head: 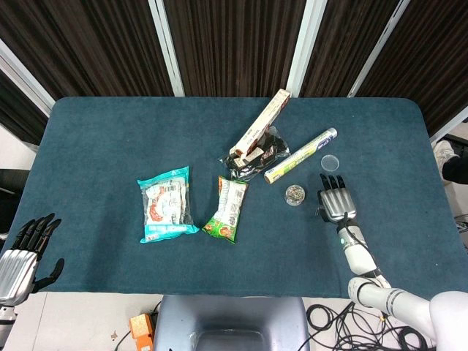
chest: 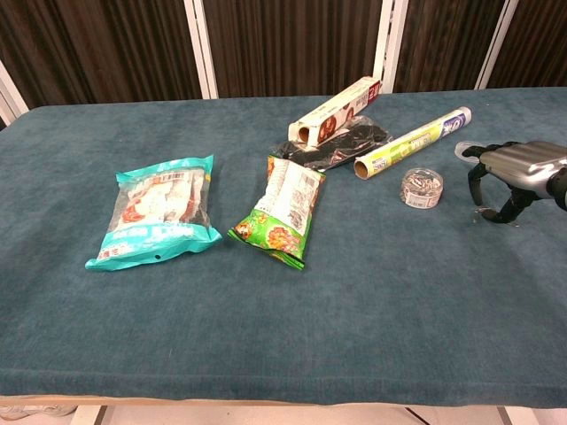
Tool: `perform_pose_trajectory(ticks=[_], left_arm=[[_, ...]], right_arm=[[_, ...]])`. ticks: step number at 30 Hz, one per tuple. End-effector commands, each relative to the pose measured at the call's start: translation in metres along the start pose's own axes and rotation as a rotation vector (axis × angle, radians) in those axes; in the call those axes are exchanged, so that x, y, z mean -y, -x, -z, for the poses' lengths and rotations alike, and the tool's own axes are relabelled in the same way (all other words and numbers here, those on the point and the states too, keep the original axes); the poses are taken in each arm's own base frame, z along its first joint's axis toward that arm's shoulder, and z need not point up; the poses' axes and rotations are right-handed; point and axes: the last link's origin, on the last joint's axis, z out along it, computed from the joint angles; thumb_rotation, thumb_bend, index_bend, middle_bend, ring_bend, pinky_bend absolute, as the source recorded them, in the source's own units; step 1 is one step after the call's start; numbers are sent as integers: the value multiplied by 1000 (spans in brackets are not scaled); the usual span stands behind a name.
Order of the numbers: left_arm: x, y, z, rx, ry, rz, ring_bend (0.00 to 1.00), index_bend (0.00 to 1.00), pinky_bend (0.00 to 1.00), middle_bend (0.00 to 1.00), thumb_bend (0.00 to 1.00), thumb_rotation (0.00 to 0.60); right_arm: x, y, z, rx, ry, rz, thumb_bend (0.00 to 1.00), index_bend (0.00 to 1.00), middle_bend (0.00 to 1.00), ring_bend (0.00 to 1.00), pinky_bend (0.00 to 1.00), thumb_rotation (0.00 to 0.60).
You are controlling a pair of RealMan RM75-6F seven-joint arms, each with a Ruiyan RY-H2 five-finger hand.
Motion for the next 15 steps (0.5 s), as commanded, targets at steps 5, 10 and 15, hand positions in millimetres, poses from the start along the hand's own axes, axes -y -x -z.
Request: perform_pose_trajectory(ticks=[5,10,15], left_arm=[[1,-1,-1,-2,0,1,0,0,66,8,429,600],[2,-1,0,-4,-5,4,0,0,65,8,429,600],[2,-2,0,-4,-3,5,0,0,65,8,429,600]], right_arm=[[0,2,0,8,2,0,320,513,5,0,0,600],[2,3,-1,8,-1,3,320,524,5,0,0,600],[3,3,-3,9,-2,0,321,549,5,0,0,600]])
